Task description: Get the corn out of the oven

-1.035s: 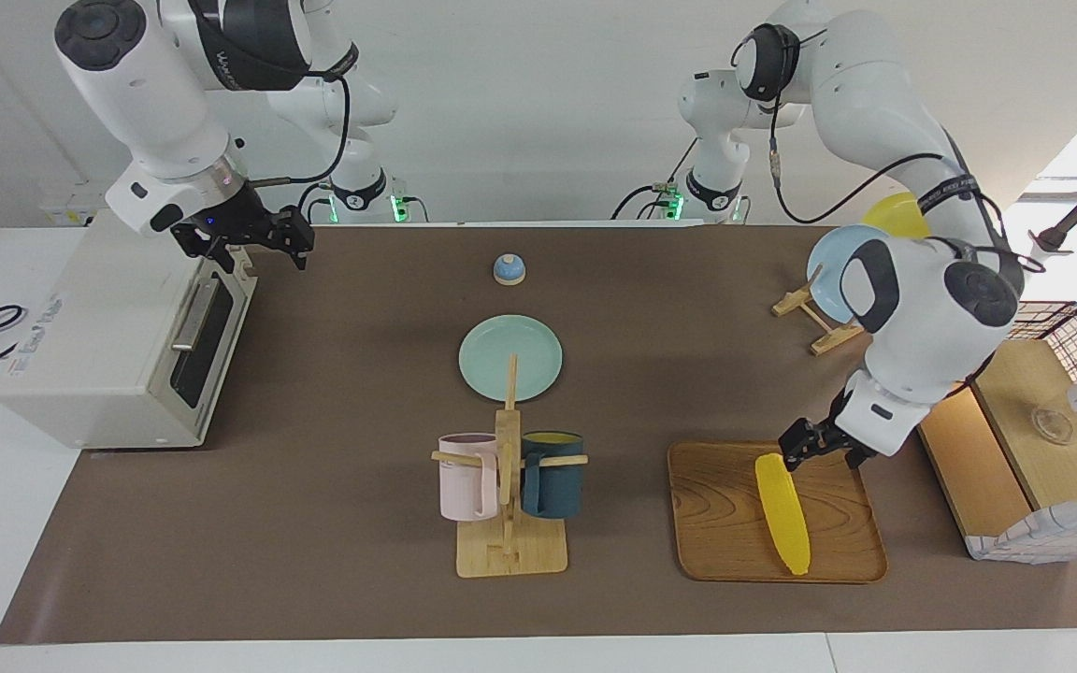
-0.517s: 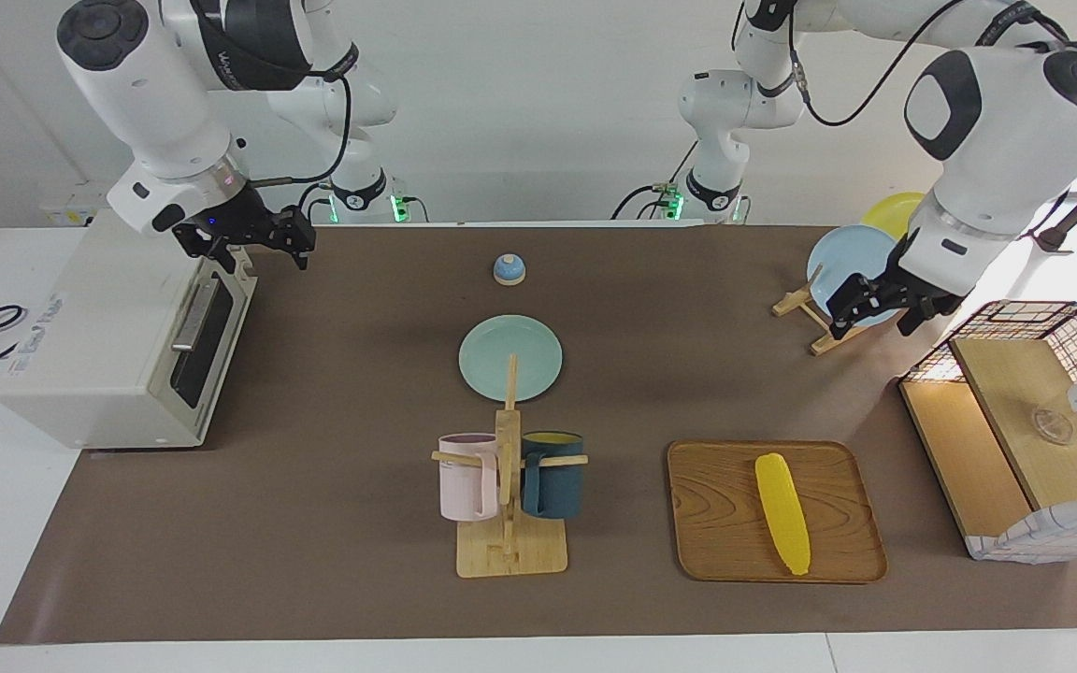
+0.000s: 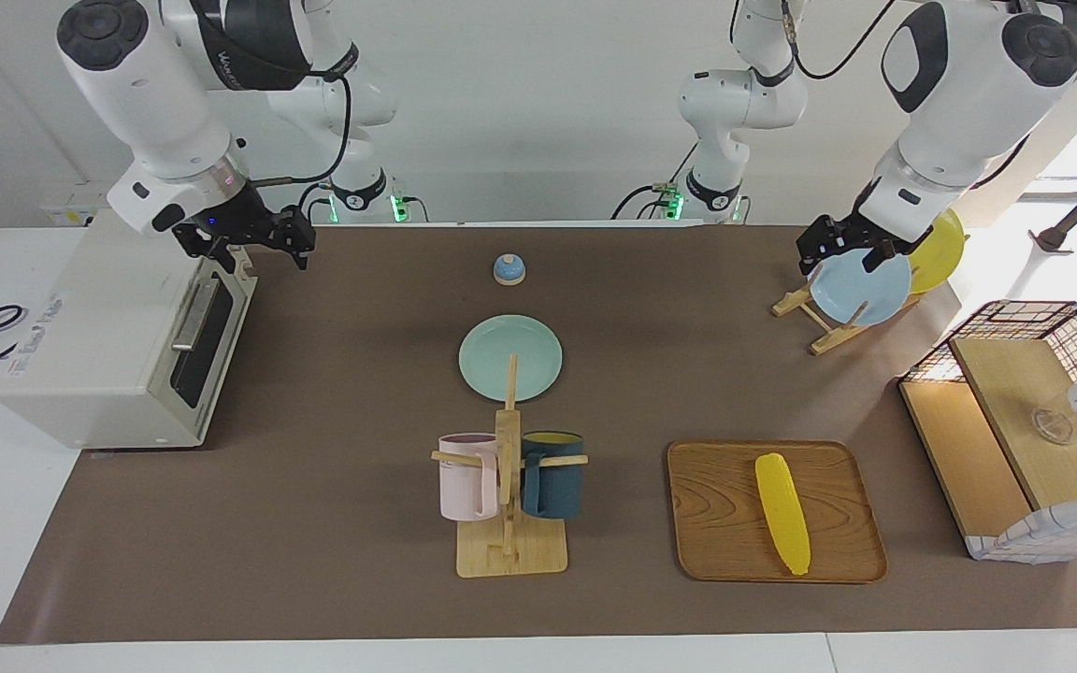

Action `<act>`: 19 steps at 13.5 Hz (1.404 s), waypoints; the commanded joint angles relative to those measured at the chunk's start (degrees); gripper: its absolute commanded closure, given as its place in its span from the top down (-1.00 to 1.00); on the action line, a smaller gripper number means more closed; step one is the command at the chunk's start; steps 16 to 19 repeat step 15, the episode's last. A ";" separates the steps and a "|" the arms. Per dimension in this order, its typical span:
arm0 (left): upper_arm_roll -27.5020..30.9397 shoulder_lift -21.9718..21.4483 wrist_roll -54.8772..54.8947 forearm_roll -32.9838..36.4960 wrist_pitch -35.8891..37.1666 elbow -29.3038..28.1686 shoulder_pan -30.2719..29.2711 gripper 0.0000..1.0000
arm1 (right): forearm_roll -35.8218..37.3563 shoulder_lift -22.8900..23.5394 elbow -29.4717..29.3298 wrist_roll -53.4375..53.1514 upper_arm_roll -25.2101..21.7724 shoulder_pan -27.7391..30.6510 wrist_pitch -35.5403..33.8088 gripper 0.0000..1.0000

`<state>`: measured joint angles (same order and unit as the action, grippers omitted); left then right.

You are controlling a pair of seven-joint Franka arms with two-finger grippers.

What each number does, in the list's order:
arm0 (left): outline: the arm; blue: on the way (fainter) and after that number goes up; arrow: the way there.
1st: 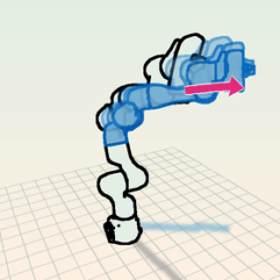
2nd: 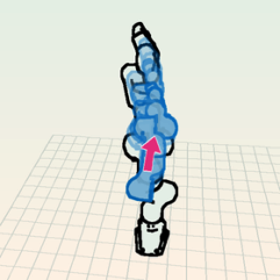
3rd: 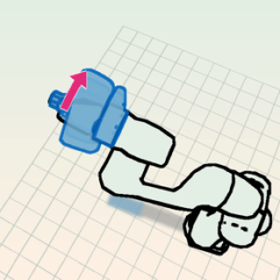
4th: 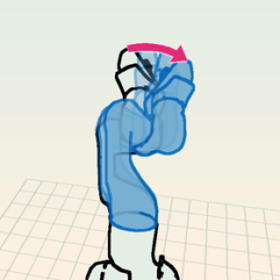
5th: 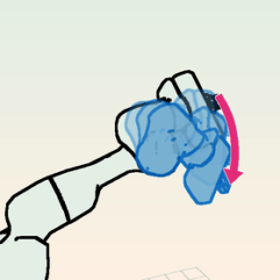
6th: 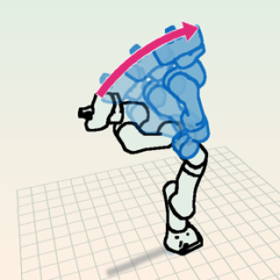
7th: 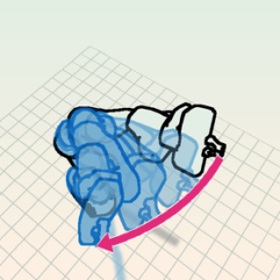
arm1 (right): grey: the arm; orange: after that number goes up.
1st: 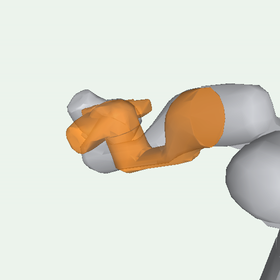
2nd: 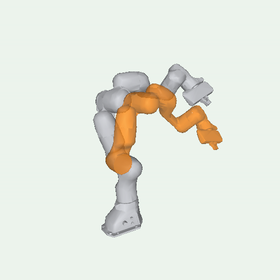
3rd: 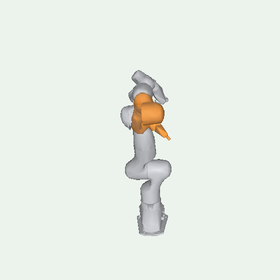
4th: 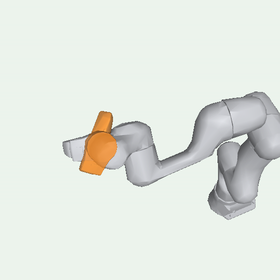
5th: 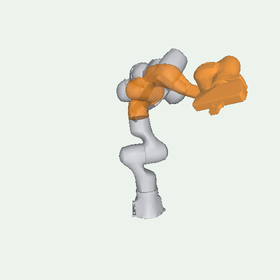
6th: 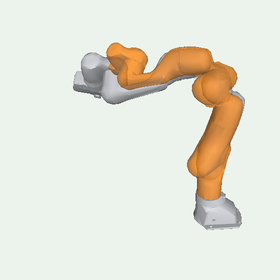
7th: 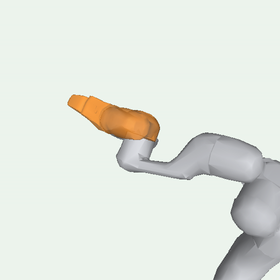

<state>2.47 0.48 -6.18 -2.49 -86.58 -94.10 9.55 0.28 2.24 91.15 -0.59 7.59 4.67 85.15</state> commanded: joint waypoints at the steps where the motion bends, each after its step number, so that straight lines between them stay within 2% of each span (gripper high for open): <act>1: 0.34 -3.12 -0.86 1.26 -3.94 -4.26 1.08 1.00 | -0.45 0.04 -0.53 -0.91 0.15 0.08 -0.60 1.00; 3: 0.08 -2.33 -0.42 1.34 -6.84 -2.68 0.47 1.00 | -0.54 0.04 -0.53 -0.91 0.15 -0.01 -0.52 1.00; 6: -0.45 -1.79 0.37 1.52 -6.41 -1.00 -0.67 1.00 | -0.54 0.04 -0.53 -0.91 0.15 -0.01 -0.52 1.00; 11: -1.42 -1.97 0.90 1.26 -5.79 -1.26 -2.34 1.00 | -0.54 0.04 -0.53 -0.91 0.15 -0.01 -0.60 1.00; 19: -1.33 -1.88 1.96 1.17 -5.79 -1.35 -1.82 1.00 | -0.80 0.04 -0.53 -0.91 0.15 -0.01 -0.60 1.00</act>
